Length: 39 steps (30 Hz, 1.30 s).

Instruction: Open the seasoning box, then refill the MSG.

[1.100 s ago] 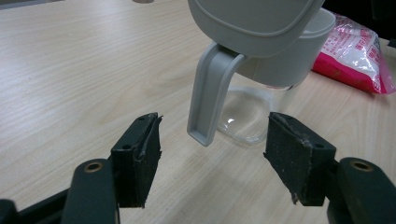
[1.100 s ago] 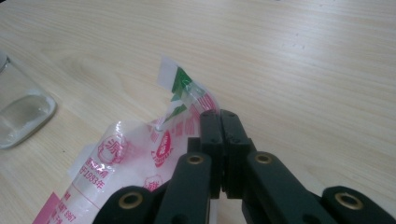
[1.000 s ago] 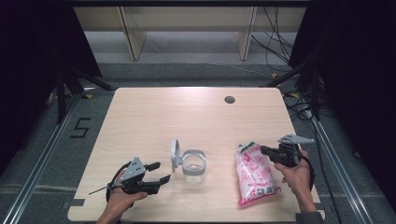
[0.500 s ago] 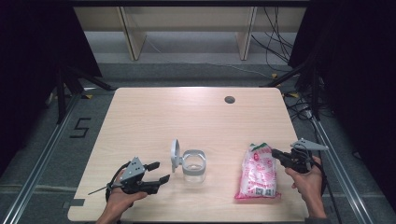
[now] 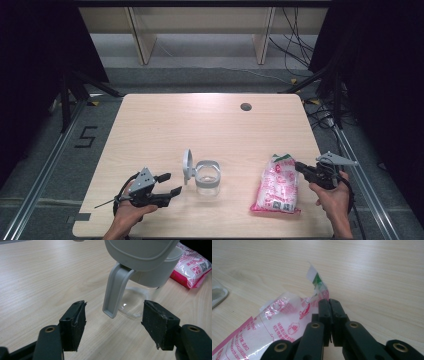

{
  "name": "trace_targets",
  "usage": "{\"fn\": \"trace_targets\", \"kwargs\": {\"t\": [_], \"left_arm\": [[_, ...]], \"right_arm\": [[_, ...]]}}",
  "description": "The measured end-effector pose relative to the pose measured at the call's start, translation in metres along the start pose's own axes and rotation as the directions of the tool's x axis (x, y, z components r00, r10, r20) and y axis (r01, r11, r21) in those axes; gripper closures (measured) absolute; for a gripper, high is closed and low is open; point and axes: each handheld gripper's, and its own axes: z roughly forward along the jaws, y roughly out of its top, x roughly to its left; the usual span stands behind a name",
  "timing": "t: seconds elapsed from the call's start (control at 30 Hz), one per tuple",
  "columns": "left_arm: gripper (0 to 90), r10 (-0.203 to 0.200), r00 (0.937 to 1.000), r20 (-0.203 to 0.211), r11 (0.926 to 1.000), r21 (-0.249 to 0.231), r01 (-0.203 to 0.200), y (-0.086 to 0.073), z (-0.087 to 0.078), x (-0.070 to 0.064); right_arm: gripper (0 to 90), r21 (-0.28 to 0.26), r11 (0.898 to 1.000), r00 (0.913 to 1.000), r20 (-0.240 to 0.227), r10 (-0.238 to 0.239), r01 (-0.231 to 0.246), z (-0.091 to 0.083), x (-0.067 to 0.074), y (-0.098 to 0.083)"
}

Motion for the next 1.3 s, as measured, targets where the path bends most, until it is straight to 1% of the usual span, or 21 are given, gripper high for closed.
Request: {"fn": "trace_targets", "kwargs": {"t": [0.07,0.17,0.33,0.4,0.43,0.57,0.67,0.7,0.73,0.8,0.83,0.87,0.9,0.97,1.0,1.07,1.1,1.13,1.17,1.23,1.3], "left_arm": [[34.7,-0.002,1.0000,0.006,1.0000,0.000,0.002,0.000,0.001,0.001],[34.7,-0.003,1.0000,0.001,1.0000,-0.001,0.003,0.000,0.001,0.001],[34.7,-0.010,1.0000,-0.001,0.9999,-0.005,0.010,0.000,0.001,0.000],[34.7,-0.010,1.0000,0.000,0.9999,-0.006,0.010,0.000,0.001,0.000],[34.7,-0.010,0.9999,0.000,0.9999,-0.007,0.010,0.000,0.001,0.000],[34.7,-0.008,1.0000,-0.001,1.0000,-0.004,0.008,0.000,0.001,0.001],[34.7,-0.009,1.0000,-0.003,1.0000,-0.002,0.009,0.000,0.001,0.001],[34.7,-0.013,0.9999,-0.001,0.9999,-0.007,0.013,0.000,0.001,0.000],[34.7,-0.008,1.0000,-0.001,1.0000,-0.001,0.008,0.000,0.000,0.000],[34.7,-0.010,1.0000,-0.002,1.0000,0.000,0.010,0.000,0.000,0.000],[34.7,-0.009,1.0000,-0.002,1.0000,-0.001,0.009,0.000,0.000,0.000],[34.7,-0.007,1.0000,0.000,1.0000,-0.002,0.007,0.000,0.000,0.000],[34.7,-0.008,1.0000,0.000,1.0000,-0.002,0.008,0.000,0.000,0.000],[34.6,-0.004,1.0000,-0.001,1.0000,0.004,0.004,0.000,0.000,0.000],[34.6,-0.004,1.0000,-0.004,1.0000,0.006,0.004,0.000,0.000,-0.001],[34.6,-0.005,1.0000,-0.001,1.0000,0.003,0.005,0.000,0.001,0.000],[34.6,-0.006,1.0000,0.003,1.0000,0.001,0.006,0.000,0.001,0.000],[34.6,-0.005,1.0000,0.001,1.0000,0.002,0.005,0.000,0.001,-0.001],[34.6,0.017,0.9998,0.012,0.9998,0.002,-0.017,0.000,0.001,0.000],[34.5,-0.003,1.0000,0.006,1.0000,0.000,0.003,0.000,0.002,-0.002],[34.5,0.007,1.0000,0.006,1.0000,0.004,-0.007,0.000,0.001,-0.002]], "right_arm": [[85.1,0.003,0.999,0.9995,0.006,0.032,-0.032,0.000,0.002,0.000],[78.8,0.006,1.000,0.9999,0.008,0.010,-0.010,0.000,-0.001,-0.001],[62.9,0.017,0.996,0.9963,0.020,0.083,-0.083,0.001,0.001,-0.002],[56.6,-0.005,0.999,0.9984,0.024,0.052,-0.052,0.001,-0.002,-0.003],[52.7,-0.001,0.994,0.9942,0.003,0.107,-0.107,0.001,0.000,-0.003],[44.2,0.022,0.992,0.9918,0.009,0.128,-0.128,0.003,-0.001,-0.005],[42.4,0.025,0.996,0.9958,-0.019,0.089,-0.089,0.006,-0.004,-0.007],[41.5,0.048,0.991,0.9912,-0.031,0.129,-0.127,0.006,0.000,-0.007],[40.1,0.042,0.996,0.9961,-0.022,0.086,-0.085,0.008,-0.002,-0.008],[37.8,0.053,0.995,0.9956,-0.030,0.089,-0.087,0.011,-0.002,-0.010],[37.3,0.061,0.988,0.9881,-0.048,0.146,-0.143,0.011,0.002,-0.010],[36.2,0.057,0.992,0.9925,-0.045,0.113,-0.110,0.012,-0.001,-0.010],[35.9,0.072,0.986,0.9874,-0.037,0.154,-0.151,0.012,0.002,-0.011],[33.9,0.065,0.988,0.9876,-0.062,0.145,-0.141,0.014,0.002,-0.011],[33.4,0.063,0.994,0.9945,-0.050,0.092,-0.088,0.015,-0.001,-0.011],[32.9,0.064,0.993,0.9918,-0.078,0.102,-0.097,0.017,0.000,-0.011],[32.5,0.076,0.991,0.9914,-0.063,0.115,-0.110,0.017,0.003,-0.011],[32.3,0.073,0.995,0.9957,-0.053,0.077,-0.073,0.018,0.001,-0.011],[32.3,0.084,0.993,0.9945,-0.049,0.092,-0.088,0.020,0.001,-0.011],[32.1,0.073,0.992,0.9909,-0.078,0.110,-0.104,0.021,0.002,-0.012],[32.2,0.075,0.993,0.9930,-0.063,0.101,-0.096,0.022,0.001,-0.012]]}}
